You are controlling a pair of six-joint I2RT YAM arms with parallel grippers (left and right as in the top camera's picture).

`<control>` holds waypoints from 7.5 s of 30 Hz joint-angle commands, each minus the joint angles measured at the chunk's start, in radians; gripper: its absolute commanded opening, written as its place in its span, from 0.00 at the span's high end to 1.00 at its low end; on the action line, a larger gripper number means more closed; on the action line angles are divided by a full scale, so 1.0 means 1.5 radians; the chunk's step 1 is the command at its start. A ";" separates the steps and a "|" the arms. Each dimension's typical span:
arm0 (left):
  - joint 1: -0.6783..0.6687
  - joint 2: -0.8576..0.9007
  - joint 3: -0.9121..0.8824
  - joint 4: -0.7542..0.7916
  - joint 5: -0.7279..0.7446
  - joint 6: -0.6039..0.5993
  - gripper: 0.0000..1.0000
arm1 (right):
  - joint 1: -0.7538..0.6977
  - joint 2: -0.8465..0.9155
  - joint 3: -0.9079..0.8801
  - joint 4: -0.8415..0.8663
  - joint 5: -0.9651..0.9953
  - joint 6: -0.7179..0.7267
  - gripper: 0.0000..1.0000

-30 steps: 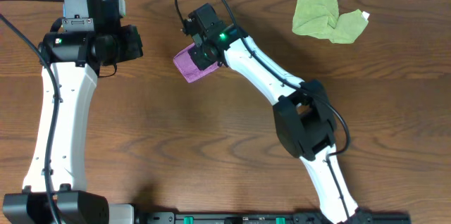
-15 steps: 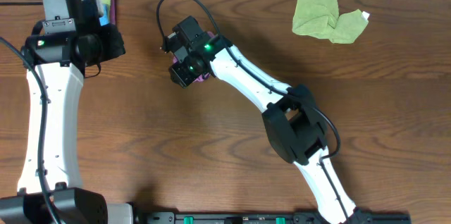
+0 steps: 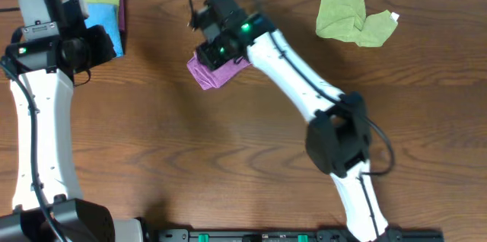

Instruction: Fold the cloth

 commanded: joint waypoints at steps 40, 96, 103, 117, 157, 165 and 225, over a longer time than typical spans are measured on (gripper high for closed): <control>-0.123 0.249 -0.169 0.235 0.181 -0.113 0.48 | -0.109 0.181 -0.007 0.132 0.073 0.155 0.99; -0.171 0.298 -0.262 0.381 0.160 -0.135 0.25 | -0.064 0.183 -0.007 0.070 -0.048 0.182 0.99; -0.171 0.346 -0.262 0.423 0.236 -0.184 0.61 | -0.058 0.183 -0.007 0.061 -0.052 0.178 0.99; -0.154 0.336 -0.227 0.509 0.399 -0.247 0.94 | -0.081 0.168 0.006 0.049 -0.044 0.167 0.99; 0.148 0.389 -0.025 0.804 0.232 -0.808 0.94 | -0.161 0.095 0.010 -0.090 -0.007 0.160 0.99; 0.160 0.433 -0.025 0.801 0.221 -0.808 0.94 | -0.157 0.095 0.010 -0.097 -0.007 0.160 0.98; 0.267 0.149 -0.025 0.318 0.372 -0.246 0.04 | -0.119 0.089 0.055 -0.180 -0.007 0.154 0.99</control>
